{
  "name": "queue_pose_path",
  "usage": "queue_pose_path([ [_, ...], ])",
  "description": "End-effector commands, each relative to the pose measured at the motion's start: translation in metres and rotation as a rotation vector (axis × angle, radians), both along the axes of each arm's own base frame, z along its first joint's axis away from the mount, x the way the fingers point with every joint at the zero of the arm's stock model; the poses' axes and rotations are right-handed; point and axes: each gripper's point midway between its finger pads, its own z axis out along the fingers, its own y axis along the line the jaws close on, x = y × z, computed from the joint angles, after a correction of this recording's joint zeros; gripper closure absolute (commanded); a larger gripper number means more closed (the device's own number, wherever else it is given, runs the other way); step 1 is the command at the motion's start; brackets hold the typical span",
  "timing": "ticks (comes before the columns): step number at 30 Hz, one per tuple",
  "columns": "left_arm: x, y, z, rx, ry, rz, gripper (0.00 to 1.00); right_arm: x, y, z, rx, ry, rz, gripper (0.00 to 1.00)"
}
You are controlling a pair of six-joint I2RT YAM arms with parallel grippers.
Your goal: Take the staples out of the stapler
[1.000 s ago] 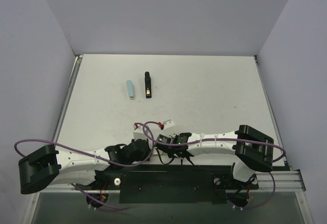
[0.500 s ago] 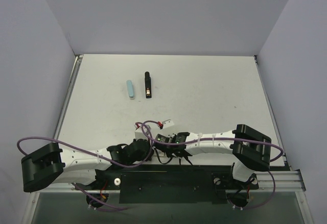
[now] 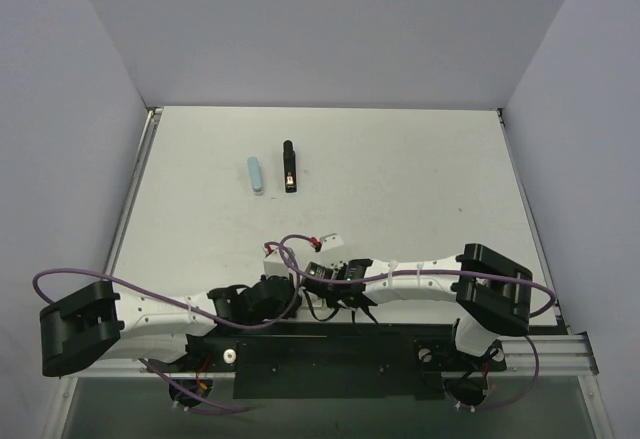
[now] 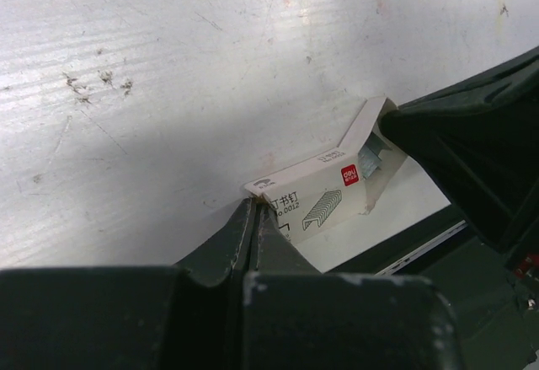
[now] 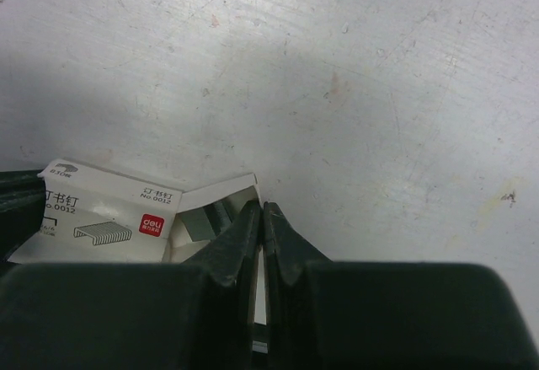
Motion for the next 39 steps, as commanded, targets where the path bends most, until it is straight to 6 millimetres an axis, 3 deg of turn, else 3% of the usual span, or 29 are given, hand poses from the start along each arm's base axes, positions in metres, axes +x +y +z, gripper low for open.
queue_pose_path([
  [1, -0.017, -0.005, -0.003, -0.015, 0.030, -0.067, 1.00, 0.006, -0.009, 0.000, 0.011, -0.012, -0.054, 1.00],
  [18, -0.040, -0.013, -0.012, 0.006, 0.041, -0.138, 1.00, 0.015, -0.029, -0.001, 0.018, -0.001, -0.104, 1.00],
  [39, -0.029, 0.000, -0.008, 0.055, -0.011, -0.102, 1.00, -0.002, -0.017, 0.002, 0.006, 0.005, 0.050, 1.00],
])
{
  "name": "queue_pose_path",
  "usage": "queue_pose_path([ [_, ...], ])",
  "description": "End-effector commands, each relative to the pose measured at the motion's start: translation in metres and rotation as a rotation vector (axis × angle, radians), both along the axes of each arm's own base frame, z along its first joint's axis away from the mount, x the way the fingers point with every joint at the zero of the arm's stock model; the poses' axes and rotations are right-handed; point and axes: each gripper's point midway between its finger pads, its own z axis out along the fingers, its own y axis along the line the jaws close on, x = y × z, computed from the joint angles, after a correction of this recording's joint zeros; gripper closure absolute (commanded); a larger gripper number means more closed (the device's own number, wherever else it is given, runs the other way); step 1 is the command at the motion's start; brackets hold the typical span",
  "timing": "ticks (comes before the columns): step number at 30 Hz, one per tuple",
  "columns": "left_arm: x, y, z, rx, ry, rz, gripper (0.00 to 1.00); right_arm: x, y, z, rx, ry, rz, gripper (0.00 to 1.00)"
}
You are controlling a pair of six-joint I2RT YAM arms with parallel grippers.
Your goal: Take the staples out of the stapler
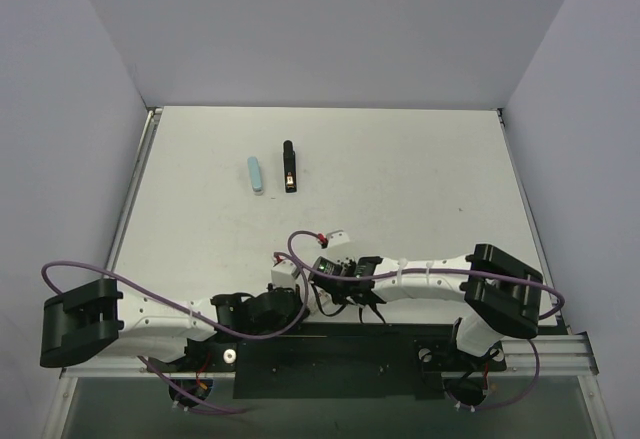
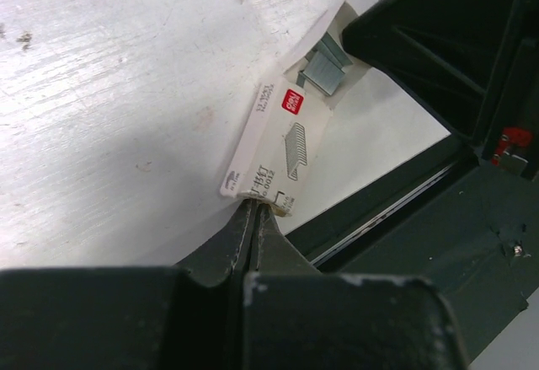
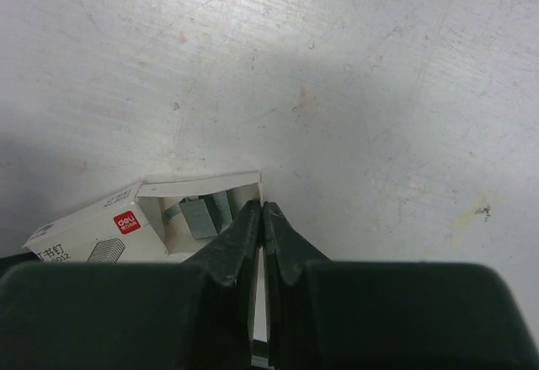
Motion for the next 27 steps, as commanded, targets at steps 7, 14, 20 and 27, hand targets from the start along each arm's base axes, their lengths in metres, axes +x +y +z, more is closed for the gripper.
queue_pose_path([
  [7, 0.005, 0.024, -0.007, 0.088, -0.029, 0.025, 1.00, -0.018, -0.006, 0.005, -0.028, 0.017, 0.118, 1.00],
  [14, 0.008, 0.030, -0.010, 0.094, -0.032, 0.041, 1.00, -0.024, -0.001, 0.003, -0.018, 0.025, 0.144, 1.00],
  [20, 0.009, 0.029, -0.009, 0.092, -0.033, 0.042, 1.00, -0.025, 0.005, 0.004, -0.005, 0.022, 0.137, 1.00],
  [27, 0.008, 0.027, -0.010, 0.092, -0.028, 0.037, 1.00, -0.025, 0.017, 0.005, 0.043, 0.033, 0.093, 1.00],
])
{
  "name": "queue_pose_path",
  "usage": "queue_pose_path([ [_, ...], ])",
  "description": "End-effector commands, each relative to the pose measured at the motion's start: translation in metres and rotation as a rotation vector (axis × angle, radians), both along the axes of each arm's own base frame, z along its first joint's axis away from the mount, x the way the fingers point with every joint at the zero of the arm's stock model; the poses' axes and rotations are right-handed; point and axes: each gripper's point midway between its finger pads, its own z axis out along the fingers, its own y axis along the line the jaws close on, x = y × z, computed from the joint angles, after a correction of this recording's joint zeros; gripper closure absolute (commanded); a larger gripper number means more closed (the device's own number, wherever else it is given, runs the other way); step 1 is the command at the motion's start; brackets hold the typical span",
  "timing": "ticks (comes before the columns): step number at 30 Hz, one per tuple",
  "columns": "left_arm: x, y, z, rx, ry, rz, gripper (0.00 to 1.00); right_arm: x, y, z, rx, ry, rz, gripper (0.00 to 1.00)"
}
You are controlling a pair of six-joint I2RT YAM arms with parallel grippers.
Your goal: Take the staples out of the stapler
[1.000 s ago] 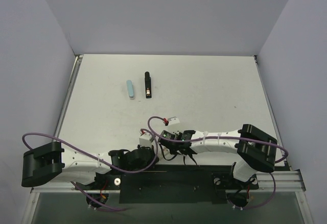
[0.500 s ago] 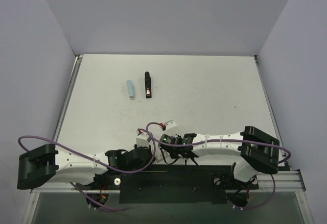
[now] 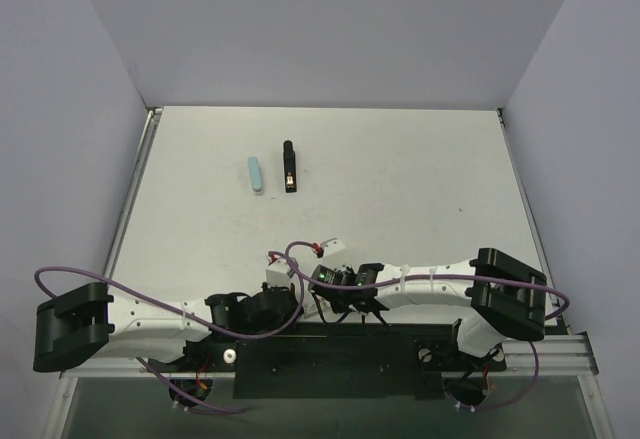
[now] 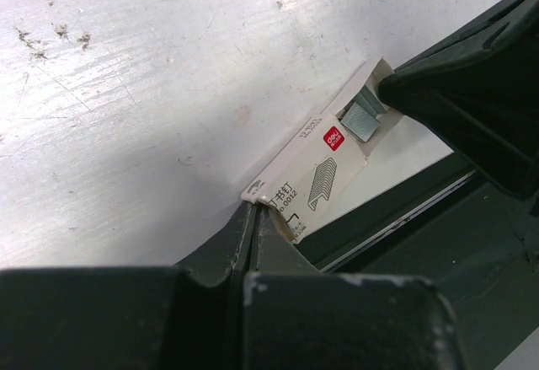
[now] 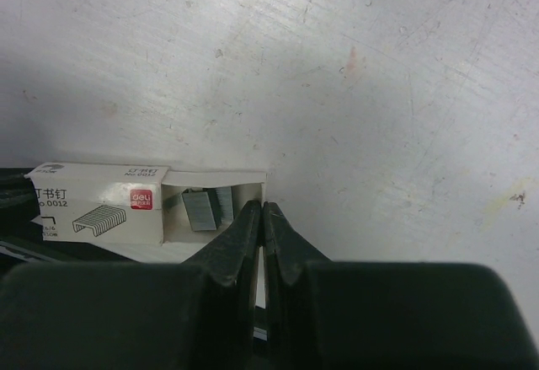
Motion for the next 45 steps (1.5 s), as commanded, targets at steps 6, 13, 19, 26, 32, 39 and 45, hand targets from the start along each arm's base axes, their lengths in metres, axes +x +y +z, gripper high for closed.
queue_pose_path([
  [6, 0.002, 0.008, -0.004, 0.047, -0.013, 0.002, 1.00, -0.003, 0.025, 0.007, 0.095, 0.020, -0.049, 1.00],
  [13, 0.005, 0.006, 0.002, 0.062, -0.021, -0.002, 1.00, -0.004, 0.033, 0.012, 0.120, 0.026, -0.053, 1.00],
  [19, 0.012, 0.003, 0.003, 0.067, -0.029, -0.007, 1.00, -0.001, 0.030, 0.016, 0.121, 0.017, -0.061, 1.00],
  [26, 0.018, 0.004, 0.008, 0.055, -0.037, 0.000, 1.00, 0.013, 0.010, 0.032, 0.136, -0.037, -0.107, 0.81],
  [32, 0.029, 0.004, 0.016, 0.011, -0.042, 0.009, 1.00, 0.022, -0.014, 0.039, 0.144, -0.064, -0.156, 0.65],
  [39, 0.028, 0.001, 0.016, -0.004, -0.019, -0.004, 1.00, 0.020, -0.033, 0.029, 0.201, -0.025, -0.213, 0.52],
  [45, 0.018, -0.003, 0.007, -0.017, 0.040, -0.020, 1.00, 0.011, -0.023, 0.024, 0.301, 0.043, -0.201, 0.44],
])
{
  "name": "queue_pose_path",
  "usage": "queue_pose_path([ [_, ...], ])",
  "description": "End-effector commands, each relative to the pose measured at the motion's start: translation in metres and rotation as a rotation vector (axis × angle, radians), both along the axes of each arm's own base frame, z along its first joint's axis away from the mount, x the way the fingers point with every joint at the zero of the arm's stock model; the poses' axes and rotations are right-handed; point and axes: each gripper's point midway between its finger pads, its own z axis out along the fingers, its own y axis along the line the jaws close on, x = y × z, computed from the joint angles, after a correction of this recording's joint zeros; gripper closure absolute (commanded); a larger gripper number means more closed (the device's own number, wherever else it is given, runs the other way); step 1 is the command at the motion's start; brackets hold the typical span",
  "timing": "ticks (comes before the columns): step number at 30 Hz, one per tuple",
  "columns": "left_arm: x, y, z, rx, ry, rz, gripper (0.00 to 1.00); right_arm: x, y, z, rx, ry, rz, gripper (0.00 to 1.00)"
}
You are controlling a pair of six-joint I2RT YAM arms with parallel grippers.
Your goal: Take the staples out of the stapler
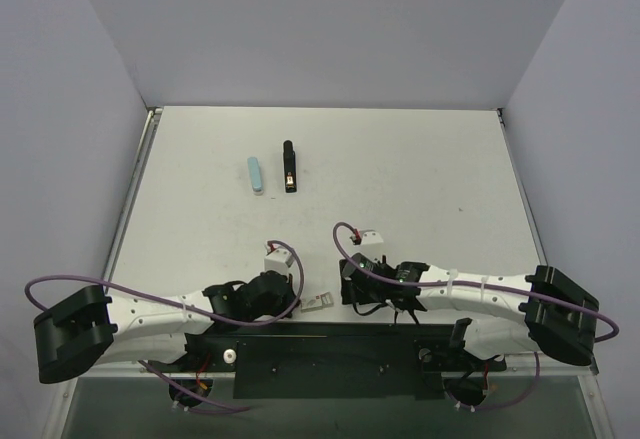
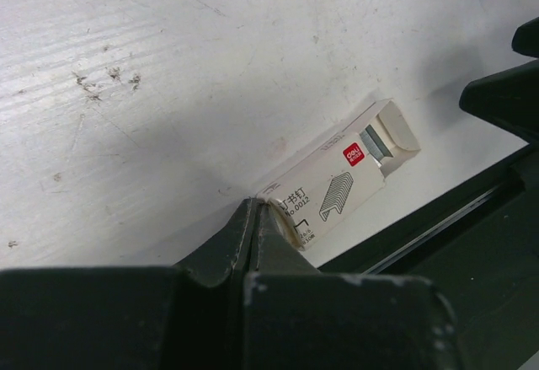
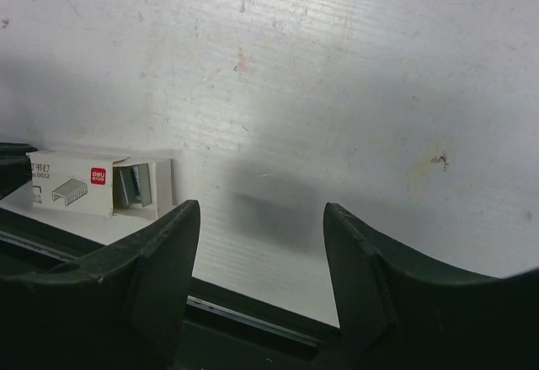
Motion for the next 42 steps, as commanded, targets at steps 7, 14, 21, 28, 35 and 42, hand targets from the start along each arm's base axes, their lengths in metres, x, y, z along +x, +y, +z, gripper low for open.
queue_pose_path([
  [7, -0.007, -0.013, 0.003, -0.075, 0.046, -0.014, 1.00, -0.010, 0.026, 0.000, 0.137, 0.069, 0.028, 0.56],
  [14, -0.008, -0.013, 0.001, -0.071, 0.051, -0.016, 1.00, -0.006, 0.022, -0.004, 0.114, 0.057, 0.008, 0.96],
  [21, -0.008, -0.014, -0.002, -0.066, 0.058, -0.020, 1.00, -0.008, 0.024, -0.014, 0.083, 0.086, 0.017, 1.00],
  [28, -0.008, -0.014, -0.002, -0.066, 0.058, -0.018, 1.00, -0.008, 0.038, -0.014, 0.110, 0.094, 0.035, 1.00],
  [35, -0.008, -0.014, -0.003, -0.060, 0.058, -0.020, 1.00, -0.014, 0.050, -0.016, 0.106, 0.106, 0.071, 1.00],
  [42, -0.007, -0.016, -0.003, -0.062, 0.057, -0.018, 1.00, -0.021, 0.065, -0.016, 0.118, 0.113, 0.092, 1.00],
])
